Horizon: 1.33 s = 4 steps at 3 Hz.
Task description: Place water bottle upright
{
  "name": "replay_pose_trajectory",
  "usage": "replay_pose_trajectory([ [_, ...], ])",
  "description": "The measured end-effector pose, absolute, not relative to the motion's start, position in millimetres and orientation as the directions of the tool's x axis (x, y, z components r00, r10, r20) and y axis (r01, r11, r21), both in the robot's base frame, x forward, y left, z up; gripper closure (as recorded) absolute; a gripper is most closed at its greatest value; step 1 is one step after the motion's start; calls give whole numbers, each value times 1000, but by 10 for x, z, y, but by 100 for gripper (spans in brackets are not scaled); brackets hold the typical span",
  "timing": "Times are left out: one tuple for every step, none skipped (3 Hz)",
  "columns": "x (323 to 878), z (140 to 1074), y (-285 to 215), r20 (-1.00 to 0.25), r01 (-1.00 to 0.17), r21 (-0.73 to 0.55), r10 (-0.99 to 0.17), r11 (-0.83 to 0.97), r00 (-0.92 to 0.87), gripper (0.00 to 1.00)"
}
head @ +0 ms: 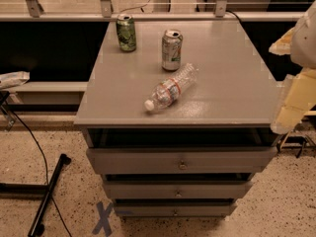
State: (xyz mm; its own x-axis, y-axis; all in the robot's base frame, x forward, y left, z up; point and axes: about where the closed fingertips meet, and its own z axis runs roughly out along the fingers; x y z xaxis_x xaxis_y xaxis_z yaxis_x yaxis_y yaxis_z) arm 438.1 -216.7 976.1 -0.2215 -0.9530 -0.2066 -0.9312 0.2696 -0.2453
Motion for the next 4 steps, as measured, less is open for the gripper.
replay_pose_trajectory([
  [4381,9762,-2167,-207,-931,-246,-953,270,-221,0],
  [4453,9759,-2090,-231,-928,-267,-952,261,-202,0],
  [4802,9718,-1783,-255,-937,-303,-962,174,-96,0],
  [5306,9653,-1153,-262,-940,-341,-960,-9,104,0],
])
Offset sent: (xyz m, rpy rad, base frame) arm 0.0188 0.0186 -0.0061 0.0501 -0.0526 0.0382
